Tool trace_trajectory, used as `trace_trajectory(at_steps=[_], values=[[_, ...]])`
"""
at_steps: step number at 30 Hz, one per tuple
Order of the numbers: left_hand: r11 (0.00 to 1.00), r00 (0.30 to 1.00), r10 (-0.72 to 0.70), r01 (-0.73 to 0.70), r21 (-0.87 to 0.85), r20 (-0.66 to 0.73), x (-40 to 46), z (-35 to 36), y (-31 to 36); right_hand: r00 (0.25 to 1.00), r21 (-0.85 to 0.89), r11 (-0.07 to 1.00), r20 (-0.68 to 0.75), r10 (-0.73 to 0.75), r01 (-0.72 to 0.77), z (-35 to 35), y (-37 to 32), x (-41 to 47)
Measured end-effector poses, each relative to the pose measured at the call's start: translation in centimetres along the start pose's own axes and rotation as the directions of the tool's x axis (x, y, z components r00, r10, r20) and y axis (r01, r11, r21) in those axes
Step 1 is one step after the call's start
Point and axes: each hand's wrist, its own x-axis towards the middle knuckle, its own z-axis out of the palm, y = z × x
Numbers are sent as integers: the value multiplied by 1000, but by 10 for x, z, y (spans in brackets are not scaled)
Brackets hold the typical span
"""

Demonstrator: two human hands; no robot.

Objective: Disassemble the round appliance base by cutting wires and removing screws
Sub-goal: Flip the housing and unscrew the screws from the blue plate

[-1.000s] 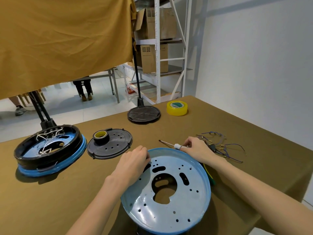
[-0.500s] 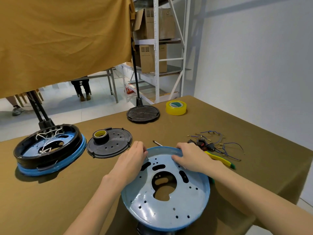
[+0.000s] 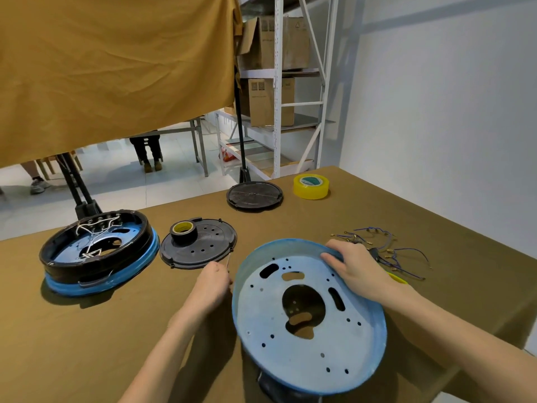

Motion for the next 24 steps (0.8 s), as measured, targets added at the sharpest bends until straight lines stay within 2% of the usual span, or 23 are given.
trace_trajectory(at_steps=[2, 4, 6, 7, 8, 9, 10, 11, 12, 13, 14, 15, 17, 19, 21, 24], values=[[962, 999, -24, 29, 270, -23, -3, 7, -6, 999, 91, 996, -39, 20, -16, -5, 5, 1], [883, 998, -2, 35, 468, -71, -9, 17, -9, 995, 143, 988, -75, 61, -50, -7, 9, 3], [842, 995, 33, 24, 539, -96, -14, 23, -6, 989, 173, 982, -110, 94, -74, -8, 11, 3], [854, 992, 61, 5, 520, -110, -16, 22, -3, 987, 193, 978, -123, 106, -81, -9, 11, 3], [889, 986, 94, -19, 458, -141, -17, 20, 1, 984, 212, 974, -133, 115, -85, -10, 12, 2], [946, 976, 124, -63, 317, -179, -19, 18, 5, 983, 224, 971, -141, 120, -86, -11, 12, 1], [991, 975, 116, -101, 87, -189, -20, 15, 10, 981, 229, 970, -150, 123, -86, -11, 11, 1], [976, 993, 55, -76, -203, -106, -23, 11, 16, 979, 227, 970, -159, 126, -88, -10, 10, 1], [888, 997, 10, 27, -459, 78, -27, 6, 24, 978, 220, 971, -166, 129, -91, -8, 9, 1], [789, 963, 7, 161, -593, 270, -30, 1, 28, 976, 211, 973, -172, 135, -98, -6, 8, 2], [735, 920, 22, 251, -630, 392, -33, -5, 30, 974, 210, 972, -176, 142, -104, -5, 6, 2], [719, 892, 40, 288, -633, 451, -34, -10, 31, 973, 219, 970, -178, 149, -109, -4, 3, 3], [683, 881, 26, 330, -652, 472, -37, -21, 31, 972, 247, 964, -182, 147, -99, -3, -6, 5], [604, 893, 26, 344, -718, 450, -38, -28, 34, 977, 286, 955, -174, 125, -71, -4, -18, 9], [590, 916, 77, 278, -758, 395, -39, -36, 40, 977, 336, 940, -176, 117, -52, -5, -31, 16], [652, 946, 162, 110, -750, 279, -50, -47, 58, 964, 491, 869, -197, 180, -62, -12, -47, 26]])
